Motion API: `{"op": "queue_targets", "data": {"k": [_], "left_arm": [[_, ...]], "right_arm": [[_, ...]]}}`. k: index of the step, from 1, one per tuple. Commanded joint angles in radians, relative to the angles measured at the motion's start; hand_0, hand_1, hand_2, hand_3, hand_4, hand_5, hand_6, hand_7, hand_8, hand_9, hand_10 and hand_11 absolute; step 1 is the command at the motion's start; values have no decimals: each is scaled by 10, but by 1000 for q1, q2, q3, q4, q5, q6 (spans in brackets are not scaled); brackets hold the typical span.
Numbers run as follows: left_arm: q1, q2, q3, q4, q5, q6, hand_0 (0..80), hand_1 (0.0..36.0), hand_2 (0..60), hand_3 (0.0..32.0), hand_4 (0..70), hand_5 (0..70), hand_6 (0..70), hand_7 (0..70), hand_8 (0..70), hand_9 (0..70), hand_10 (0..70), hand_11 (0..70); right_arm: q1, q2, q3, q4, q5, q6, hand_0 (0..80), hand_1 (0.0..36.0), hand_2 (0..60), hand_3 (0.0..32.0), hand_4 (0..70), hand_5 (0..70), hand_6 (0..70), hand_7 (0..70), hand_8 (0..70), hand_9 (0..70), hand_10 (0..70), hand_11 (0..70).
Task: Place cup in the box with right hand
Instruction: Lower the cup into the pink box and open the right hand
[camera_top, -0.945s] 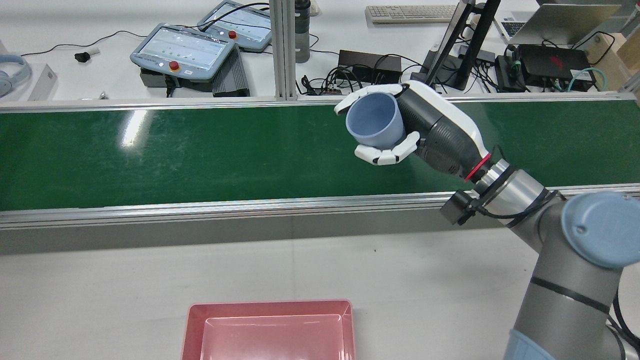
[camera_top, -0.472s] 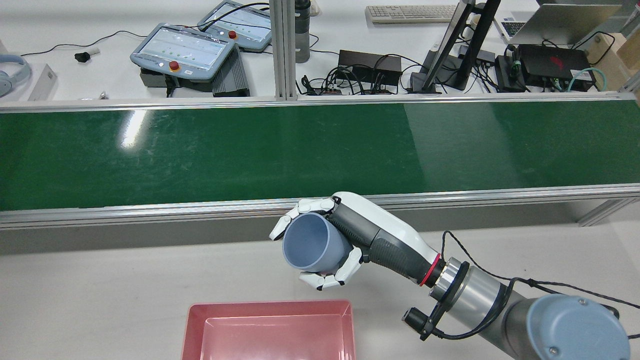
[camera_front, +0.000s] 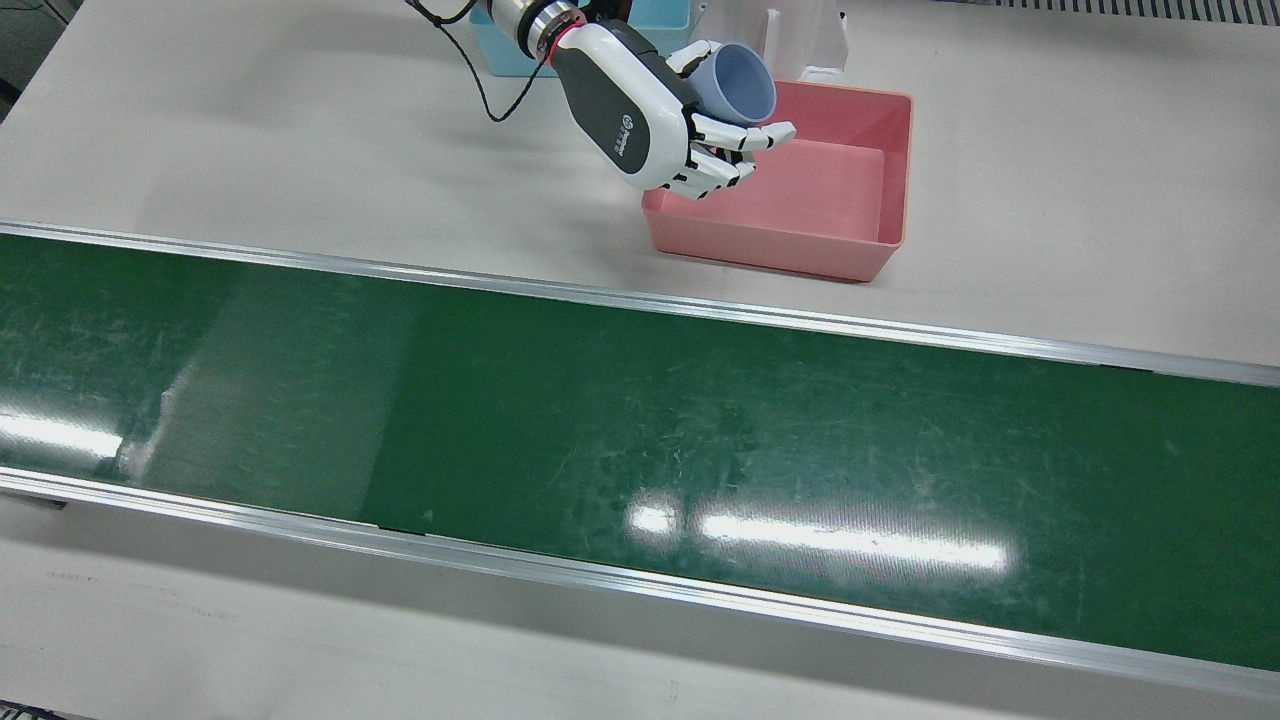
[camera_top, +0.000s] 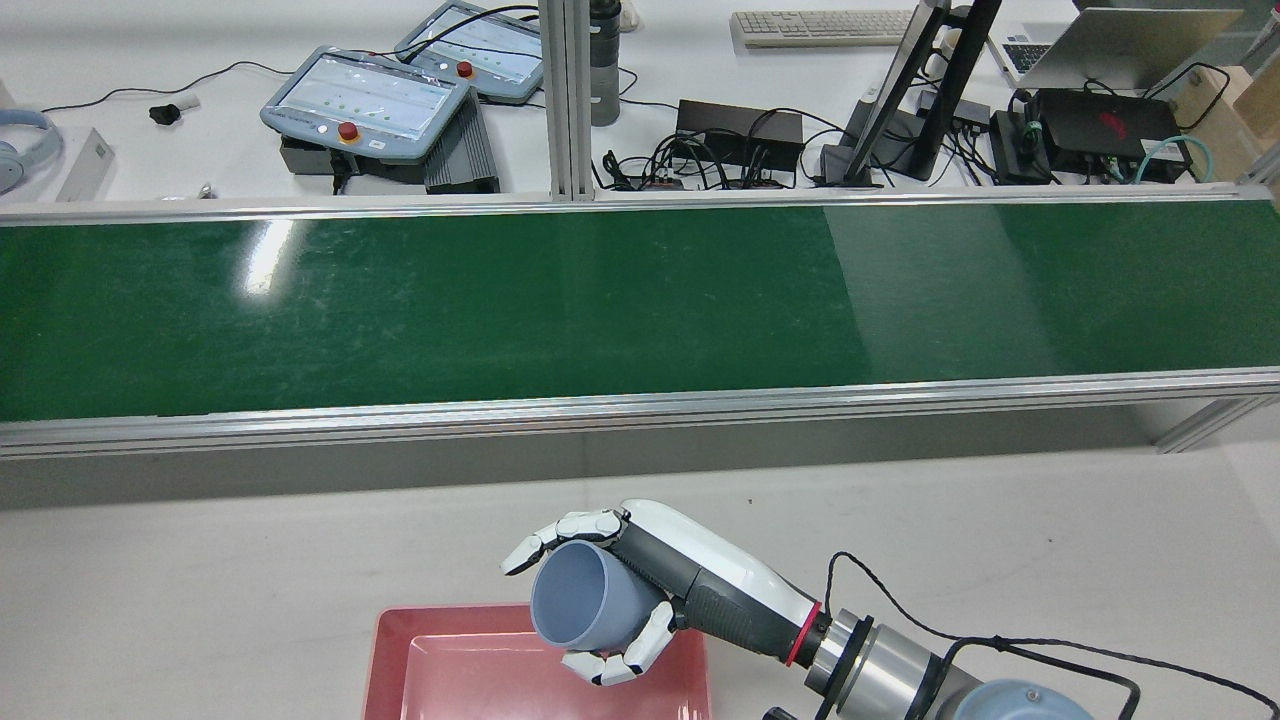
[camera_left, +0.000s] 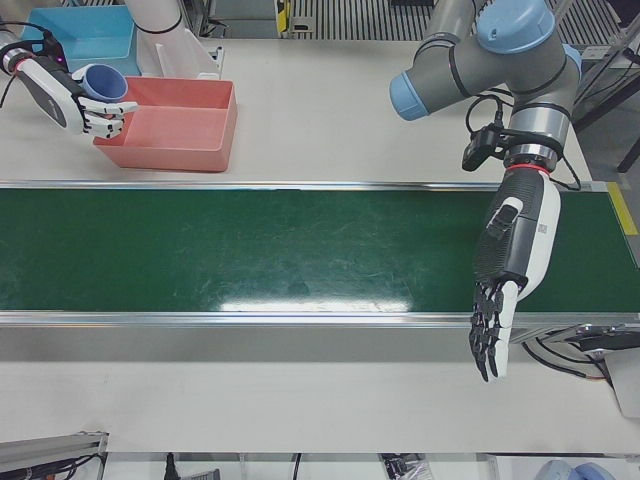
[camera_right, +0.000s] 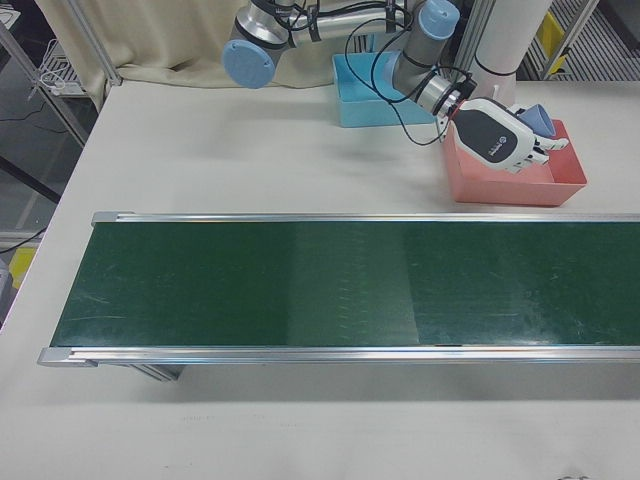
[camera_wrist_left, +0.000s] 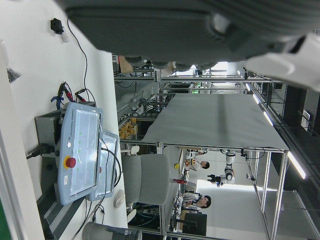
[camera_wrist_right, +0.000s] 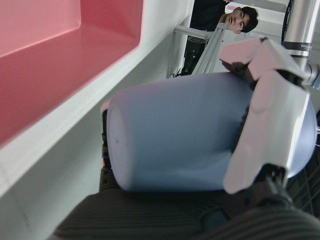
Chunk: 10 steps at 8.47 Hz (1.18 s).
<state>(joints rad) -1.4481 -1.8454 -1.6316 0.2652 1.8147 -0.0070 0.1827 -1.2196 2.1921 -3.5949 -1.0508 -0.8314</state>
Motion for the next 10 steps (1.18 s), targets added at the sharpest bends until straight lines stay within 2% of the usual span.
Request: {"op": "queue_targets", "data": {"k": [1,2,4,5,6,7,8,9,10], "left_arm": [[0,0,-1,0,0,1,0,0,0,0,0,0,0,0,0,0,0,0],[0,0,1,0,2,1,0,0,0,0,0,0,0,0,0,0,0,0],[-1,0,1,0,0,-1,0,0,0,0,0,0,0,0,0,0,0,0],[0,0,1,-1,0,1,0,0,0,0,0,0,0,0,0,0,0,0],[0,0,1,-1,2,1,0,0,0,0,0,0,0,0,0,0,0,0],[0,0,1,0,0,-1,0,0,0,0,0,0,0,0,0,0,0,0],[0,0,0,0,0,-1,0,0,0,0,0,0,0,0,0,0,0,0],[0,0,-1,0,0,1,0,0,0,0,0,0,0,0,0,0,0,0],[-1,0,-1,0,0,1,0,0,0,0,0,0,0,0,0,0,0,0]], "right_arm": [[-61,3,-29,24,23,-27,550,360,600,0,43,220,355,700,628,700,383,570],[-62,-6,-26,24,22,-26,549,360,600,0,41,219,353,700,623,700,379,564],[-69,-24,-25,24,23,-31,576,360,600,0,3,207,314,700,562,700,341,517],[-72,-18,-26,24,25,-29,608,360,600,0,0,166,194,621,361,560,214,348],[-72,-18,-26,25,25,-29,588,249,58,0,0,108,140,480,221,382,120,200],[-72,-18,-28,24,25,-29,530,161,0,0,0,69,69,198,78,151,56,103],[-72,-18,-28,25,25,-28,512,149,0,0,0,53,35,75,6,31,7,31],[-72,-18,-28,25,25,-26,497,138,0,0,0,43,30,75,0,9,0,0],[-72,-18,-28,25,25,-26,487,127,0,0,0,38,26,64,0,0,0,0]]}}
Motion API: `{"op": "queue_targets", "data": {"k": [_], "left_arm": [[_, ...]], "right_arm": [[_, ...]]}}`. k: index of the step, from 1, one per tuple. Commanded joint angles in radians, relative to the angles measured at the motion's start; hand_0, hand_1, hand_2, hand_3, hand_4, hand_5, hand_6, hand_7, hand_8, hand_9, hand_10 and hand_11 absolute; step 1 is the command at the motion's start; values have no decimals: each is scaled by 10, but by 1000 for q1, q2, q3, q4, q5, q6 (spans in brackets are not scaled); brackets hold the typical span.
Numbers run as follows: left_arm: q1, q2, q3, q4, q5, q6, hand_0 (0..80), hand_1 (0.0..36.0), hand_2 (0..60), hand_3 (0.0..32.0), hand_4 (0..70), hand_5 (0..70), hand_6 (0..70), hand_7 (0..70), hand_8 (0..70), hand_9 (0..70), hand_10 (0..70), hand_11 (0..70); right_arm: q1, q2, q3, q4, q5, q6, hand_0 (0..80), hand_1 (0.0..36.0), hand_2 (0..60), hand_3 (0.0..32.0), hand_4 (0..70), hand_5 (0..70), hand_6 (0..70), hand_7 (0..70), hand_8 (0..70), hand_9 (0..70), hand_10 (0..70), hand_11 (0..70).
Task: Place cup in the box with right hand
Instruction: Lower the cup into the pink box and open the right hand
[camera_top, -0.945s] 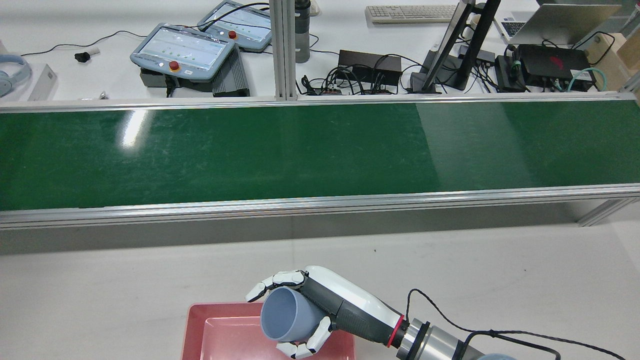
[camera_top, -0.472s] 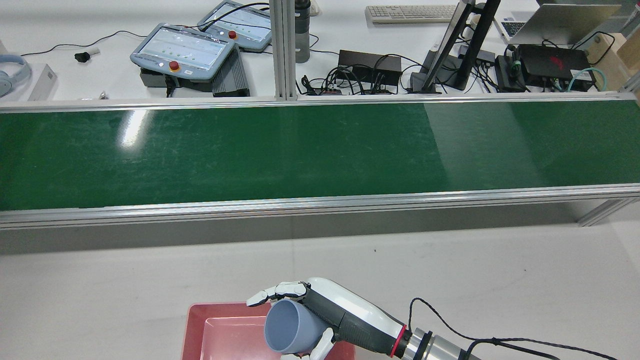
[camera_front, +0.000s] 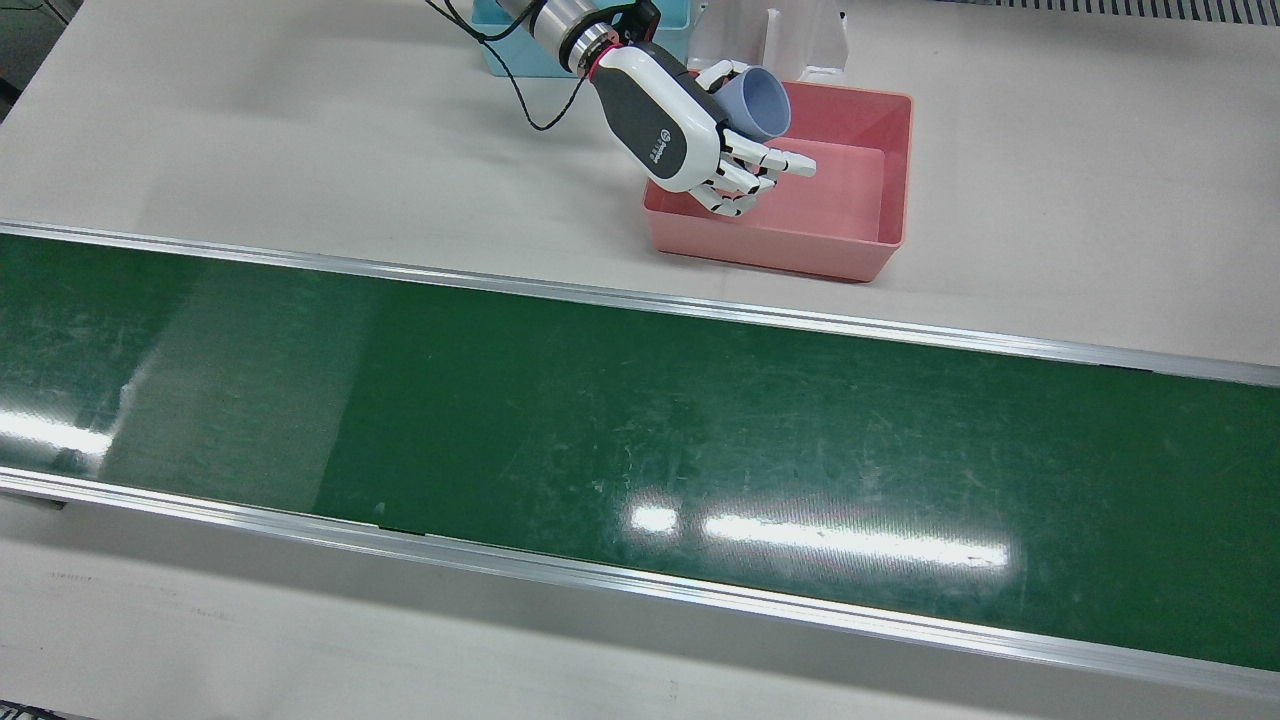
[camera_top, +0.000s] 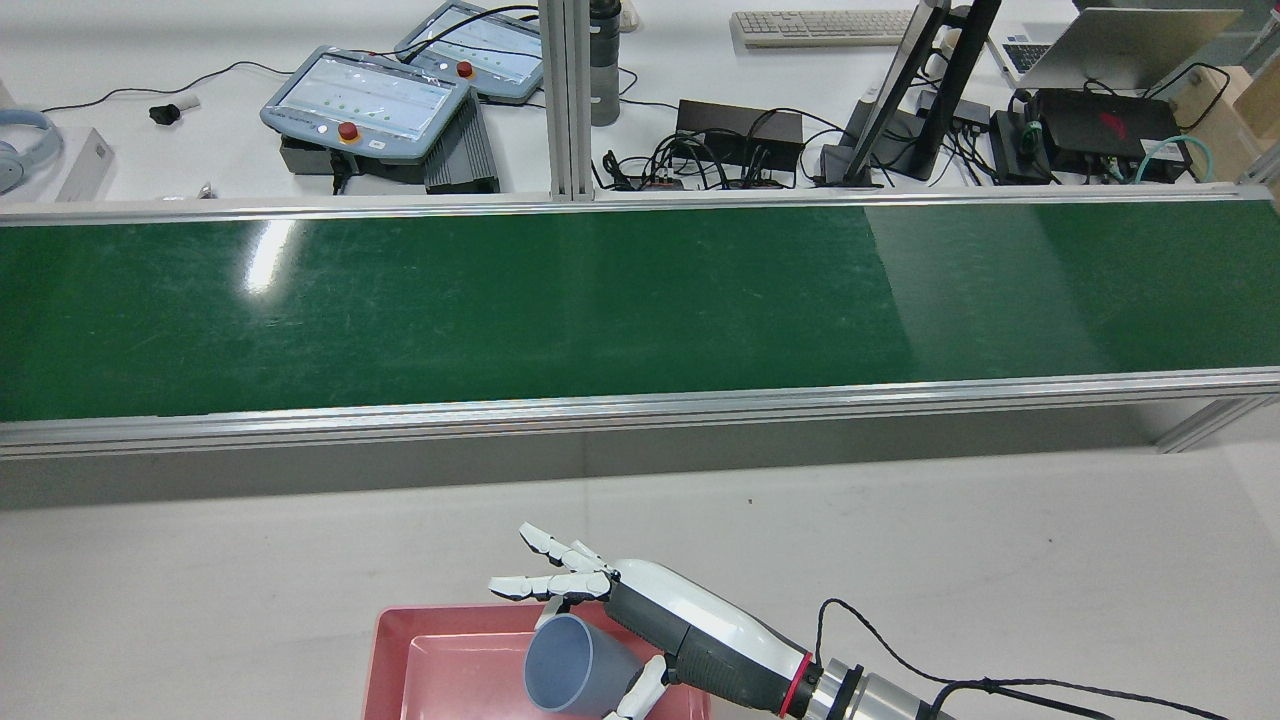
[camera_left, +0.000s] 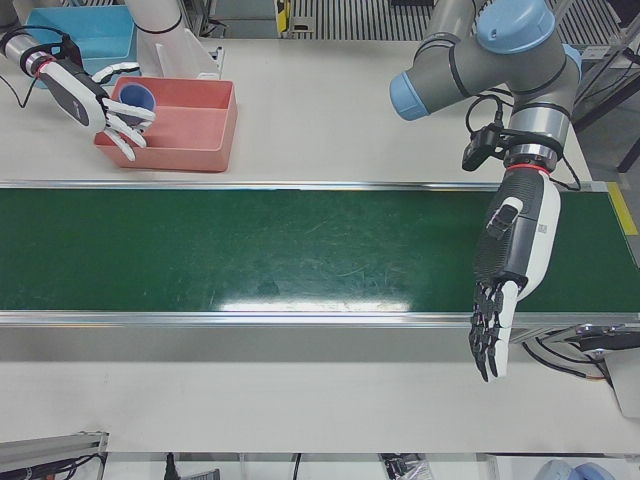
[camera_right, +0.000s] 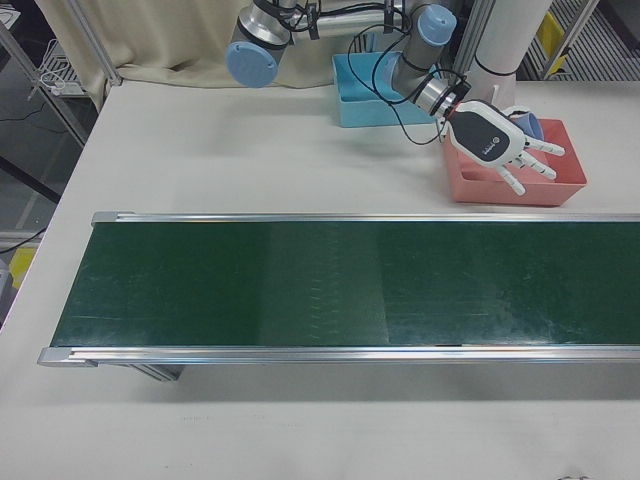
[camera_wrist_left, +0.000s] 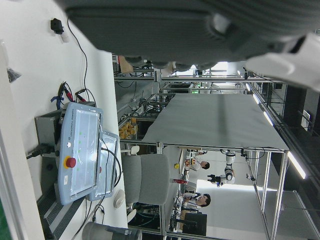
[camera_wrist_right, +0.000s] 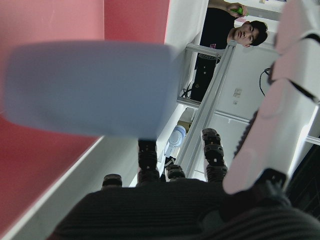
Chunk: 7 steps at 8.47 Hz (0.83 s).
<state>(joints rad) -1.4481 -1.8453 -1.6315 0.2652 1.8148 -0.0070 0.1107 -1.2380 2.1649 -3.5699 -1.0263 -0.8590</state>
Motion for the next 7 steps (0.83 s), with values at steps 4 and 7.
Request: {"op": "queue_targets", "data": {"k": [4,7], "left_arm": [[-1,0,1,0,0,-1,0,0,0,0,0,0,0,0,0,0,0,0],[0,0,1,-1,0,1,0,0,0,0,0,0,0,0,0,0,0,0]], "right_arm": [[3,0,18,0,0,20,479,127,0,0,0,37,40,137,2,39,0,0],[156,-1,82,-1,44,148,498,182,0,0,0,49,32,83,0,15,0,0]]}}
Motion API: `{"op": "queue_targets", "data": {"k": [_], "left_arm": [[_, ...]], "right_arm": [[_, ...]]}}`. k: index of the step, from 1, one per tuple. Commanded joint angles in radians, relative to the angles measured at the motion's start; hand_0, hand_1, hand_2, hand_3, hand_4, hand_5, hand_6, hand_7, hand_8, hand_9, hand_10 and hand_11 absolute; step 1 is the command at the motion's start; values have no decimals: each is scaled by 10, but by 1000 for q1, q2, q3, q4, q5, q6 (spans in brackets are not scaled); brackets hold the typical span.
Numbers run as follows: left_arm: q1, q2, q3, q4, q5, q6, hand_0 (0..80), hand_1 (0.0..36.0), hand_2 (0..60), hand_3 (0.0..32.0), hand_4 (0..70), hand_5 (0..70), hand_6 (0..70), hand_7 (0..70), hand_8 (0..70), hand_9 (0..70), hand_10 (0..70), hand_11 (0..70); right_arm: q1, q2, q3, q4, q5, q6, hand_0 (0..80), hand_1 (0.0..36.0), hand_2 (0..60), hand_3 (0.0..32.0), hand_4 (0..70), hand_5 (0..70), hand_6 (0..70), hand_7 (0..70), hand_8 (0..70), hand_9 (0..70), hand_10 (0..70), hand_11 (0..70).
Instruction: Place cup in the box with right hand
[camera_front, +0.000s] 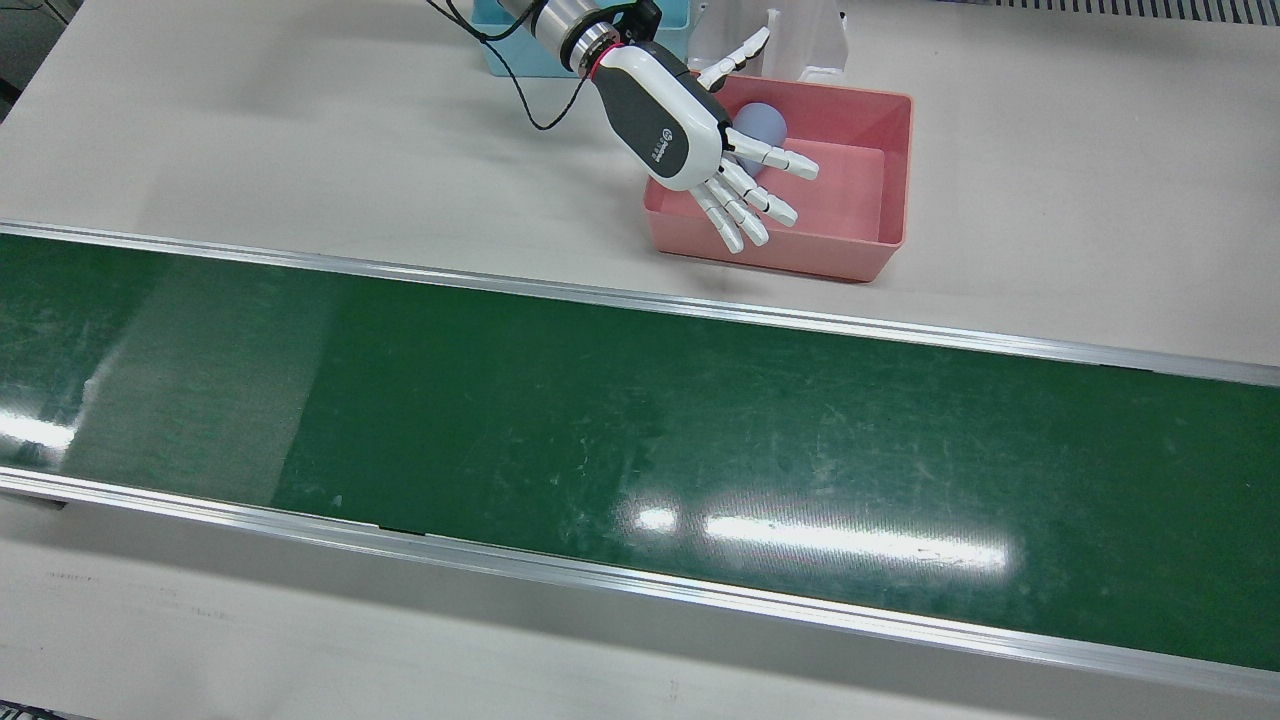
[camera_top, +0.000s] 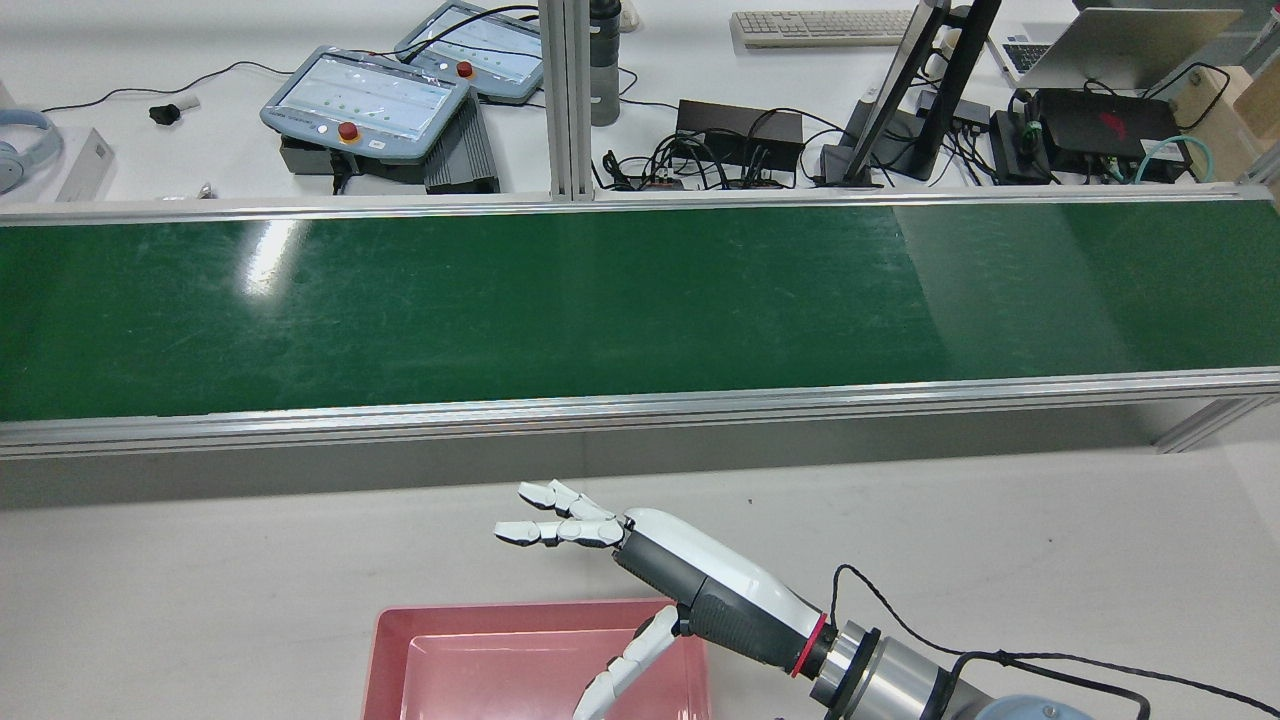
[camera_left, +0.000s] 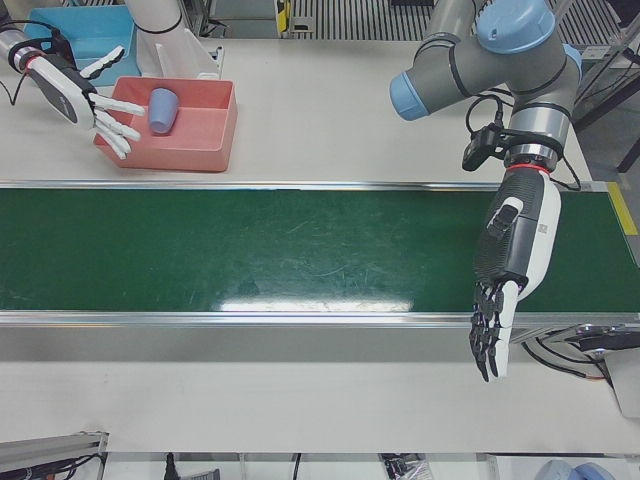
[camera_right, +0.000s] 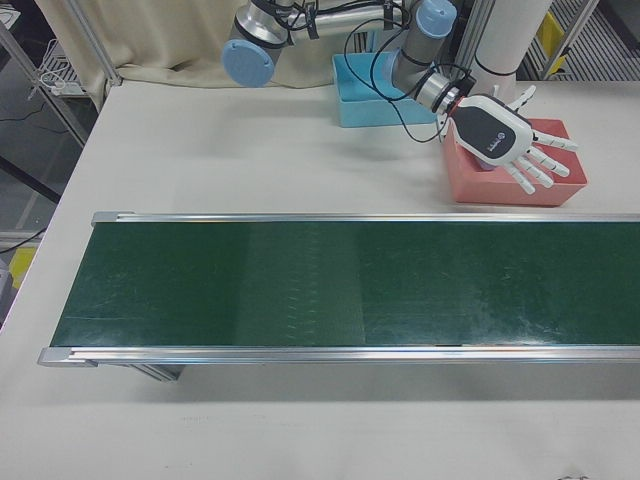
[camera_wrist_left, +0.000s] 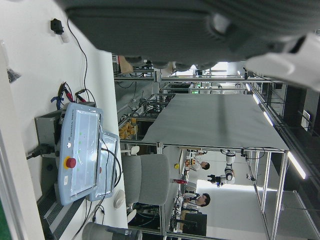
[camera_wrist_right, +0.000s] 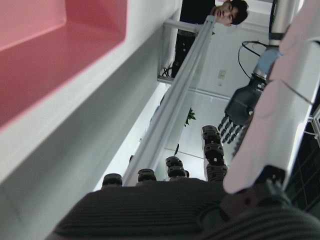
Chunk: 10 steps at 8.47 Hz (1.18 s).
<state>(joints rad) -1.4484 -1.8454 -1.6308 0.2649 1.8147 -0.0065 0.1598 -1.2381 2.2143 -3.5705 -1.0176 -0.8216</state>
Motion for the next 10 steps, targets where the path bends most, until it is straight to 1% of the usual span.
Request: {"op": "queue_targets", "data": {"k": [1,2,3,4,5,6,7,8,9,10], "left_arm": [[0,0,0,0,0,-1,0,0,0,0,0,0,0,0,0,0,0,0],[0,0,0,0,0,0,0,0,0,0,0,0,0,0,0,0,0,0],[0,0,0,0,0,0,0,0,0,0,0,0,0,0,0,0,0,0],[0,0,0,0,0,0,0,0,0,0,0,0,0,0,0,0,0,0],[0,0,0,-1,0,0,0,0,0,0,0,0,0,0,0,0,0,0],[0,0,0,-1,0,0,0,0,0,0,0,0,0,0,0,0,0,0],[0,0,0,-1,0,-1,0,0,0,0,0,0,0,0,0,0,0,0],[-1,0,-1,-1,0,-1,0,0,0,0,0,0,0,0,0,0,0,0],[0,0,-1,0,0,0,0,0,0,0,0,0,0,0,0,0,0,0],[-1,0,-1,0,0,0,0,0,0,0,0,0,0,0,0,0,0,0]], "right_arm": [[163,-1,33,-1,46,183,519,206,0,0,0,60,55,186,18,68,0,0],[226,-1,31,-1,53,231,537,224,7,0,0,70,81,301,62,144,0,15],[316,-6,28,-1,51,269,542,228,14,0,0,79,107,410,118,237,18,51],[410,-41,15,-7,50,310,537,218,24,0,0,91,148,568,215,393,75,132],[513,-79,-17,-8,41,349,539,217,17,0,0,94,156,598,234,420,90,153],[597,-105,-83,-10,25,413,543,217,6,0,0,94,154,586,233,416,91,155],[692,-107,-172,-10,-28,450,544,220,11,0,0,94,151,570,228,408,88,151],[757,-107,-229,-8,-65,450,546,220,17,0,0,98,164,620,259,451,107,178],[802,-107,-278,-8,-97,453,546,220,30,0,0,105,181,682,302,509,134,217],[813,-110,-294,-8,-116,455,546,222,37,0,0,105,182,685,302,510,136,220]]}}
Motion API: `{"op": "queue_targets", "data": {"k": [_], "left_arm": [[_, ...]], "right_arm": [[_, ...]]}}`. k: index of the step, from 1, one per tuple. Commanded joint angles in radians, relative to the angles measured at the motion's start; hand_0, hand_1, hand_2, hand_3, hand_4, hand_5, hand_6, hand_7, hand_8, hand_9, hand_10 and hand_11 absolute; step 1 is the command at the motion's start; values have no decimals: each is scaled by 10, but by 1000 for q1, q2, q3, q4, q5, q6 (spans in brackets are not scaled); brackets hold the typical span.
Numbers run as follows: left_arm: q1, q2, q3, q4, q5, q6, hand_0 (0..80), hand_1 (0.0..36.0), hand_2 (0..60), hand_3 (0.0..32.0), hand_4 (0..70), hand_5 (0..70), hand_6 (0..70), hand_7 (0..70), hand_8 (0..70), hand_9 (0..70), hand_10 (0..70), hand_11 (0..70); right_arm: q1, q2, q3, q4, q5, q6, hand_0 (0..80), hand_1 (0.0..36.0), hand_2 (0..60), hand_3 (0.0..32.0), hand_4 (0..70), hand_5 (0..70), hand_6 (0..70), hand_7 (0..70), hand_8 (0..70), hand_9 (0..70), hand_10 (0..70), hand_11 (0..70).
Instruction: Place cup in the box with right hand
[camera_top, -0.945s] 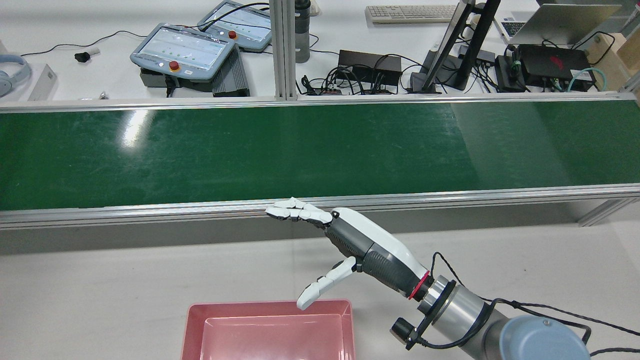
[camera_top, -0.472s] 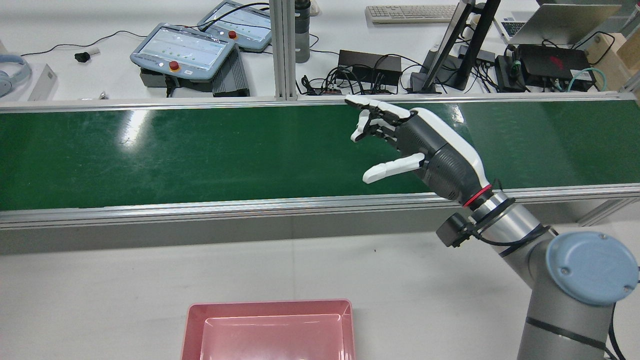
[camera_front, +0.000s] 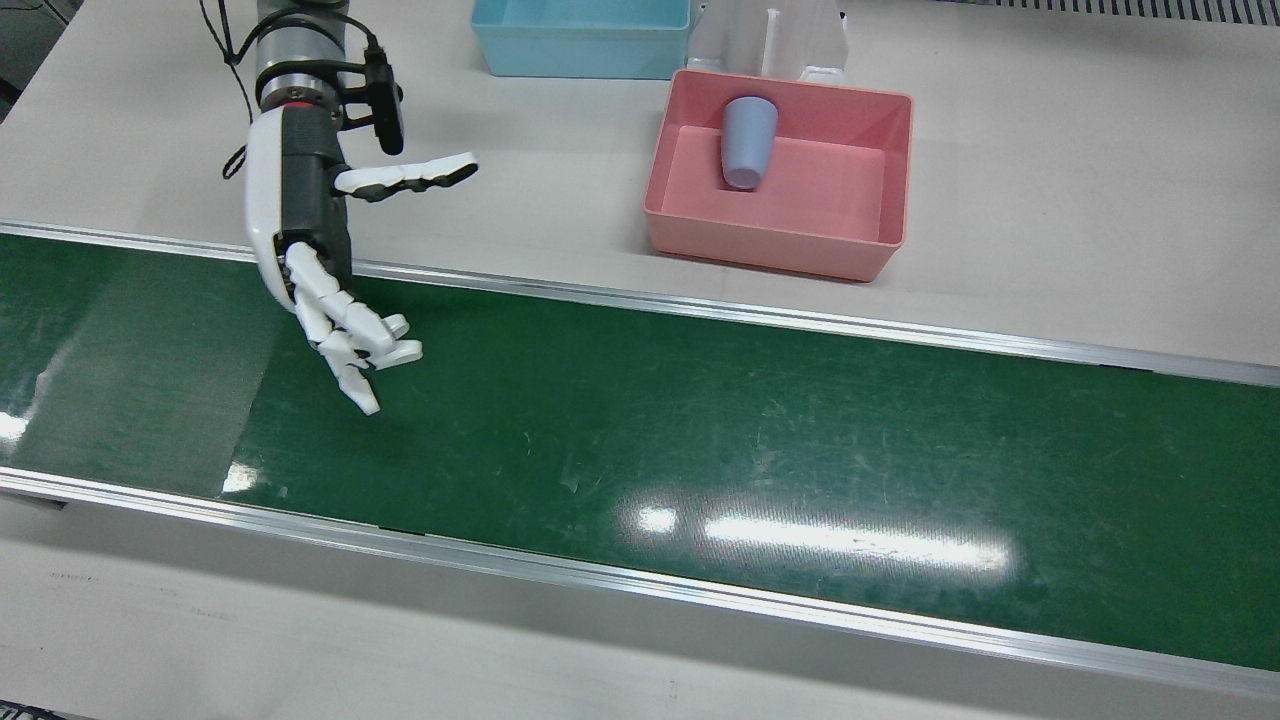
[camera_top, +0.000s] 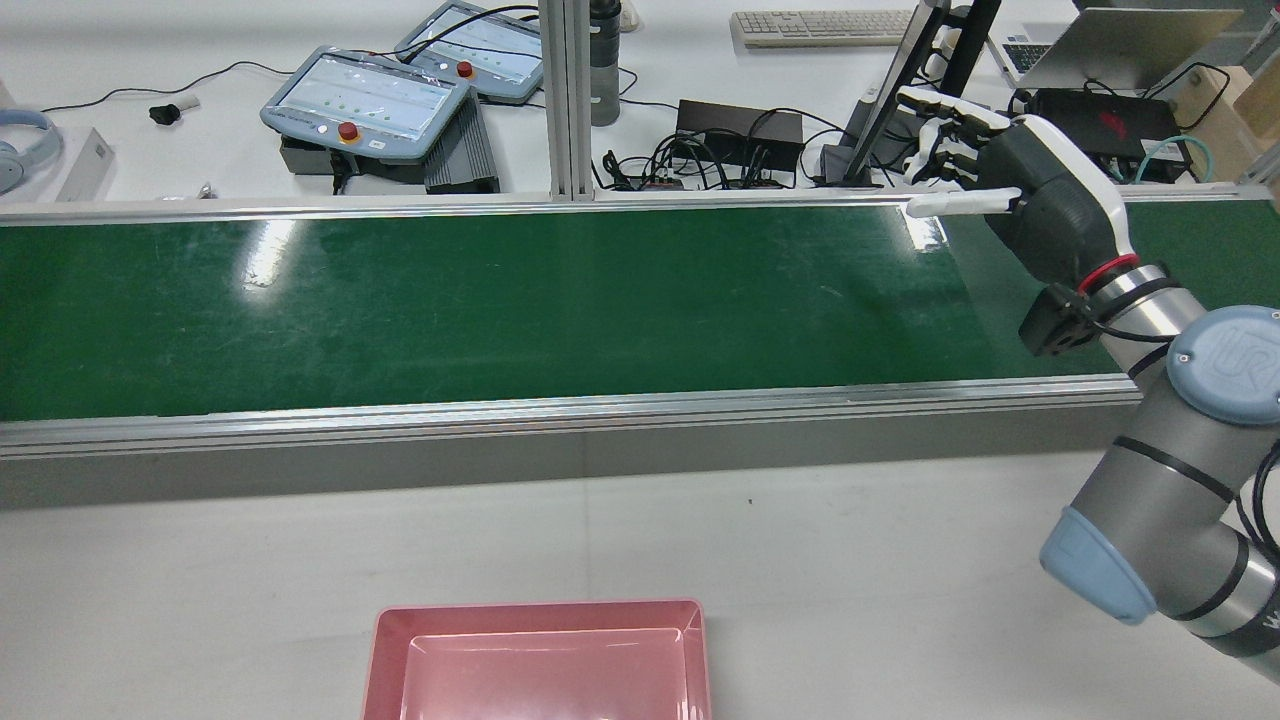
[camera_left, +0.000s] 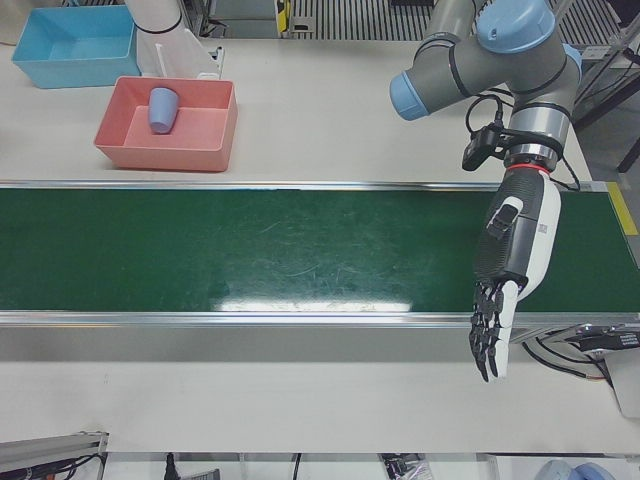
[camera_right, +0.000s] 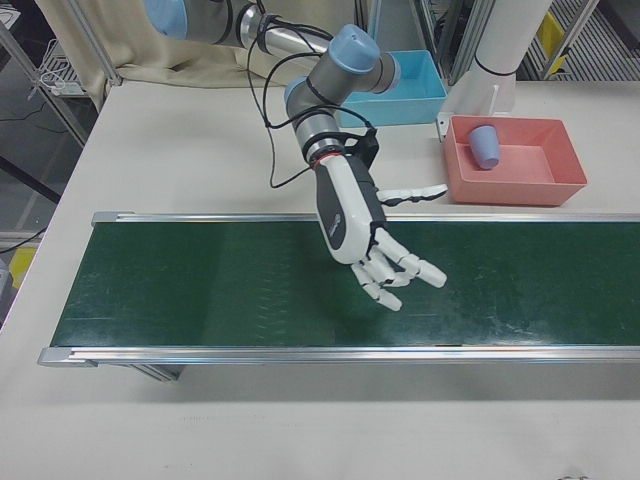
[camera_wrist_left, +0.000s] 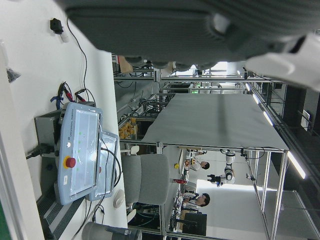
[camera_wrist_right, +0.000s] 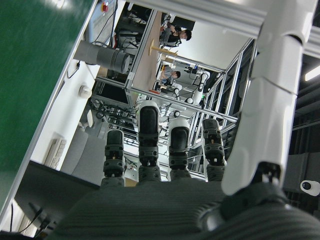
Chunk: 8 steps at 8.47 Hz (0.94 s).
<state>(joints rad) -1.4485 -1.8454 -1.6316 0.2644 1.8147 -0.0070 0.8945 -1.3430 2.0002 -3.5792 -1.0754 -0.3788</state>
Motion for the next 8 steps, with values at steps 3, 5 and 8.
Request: {"op": "queue_targets", "data": {"k": [3,5,8], "left_arm": [[-1,0,-1,1,0,1,0,0,0,0,0,0,0,0,0,0,0,0],[-1,0,-1,1,0,1,0,0,0,0,0,0,0,0,0,0,0,0],[0,0,-1,1,0,1,0,0,0,0,0,0,0,0,0,0,0,0]], "right_arm": [[67,-37,-87,29,-57,6,555,259,85,0,0,79,70,217,68,138,10,41],[55,-70,-171,213,-60,9,533,224,0,0,0,62,0,0,0,0,0,0],[69,-70,-169,212,-87,12,521,248,100,0,0,58,0,0,0,0,0,0]]}}
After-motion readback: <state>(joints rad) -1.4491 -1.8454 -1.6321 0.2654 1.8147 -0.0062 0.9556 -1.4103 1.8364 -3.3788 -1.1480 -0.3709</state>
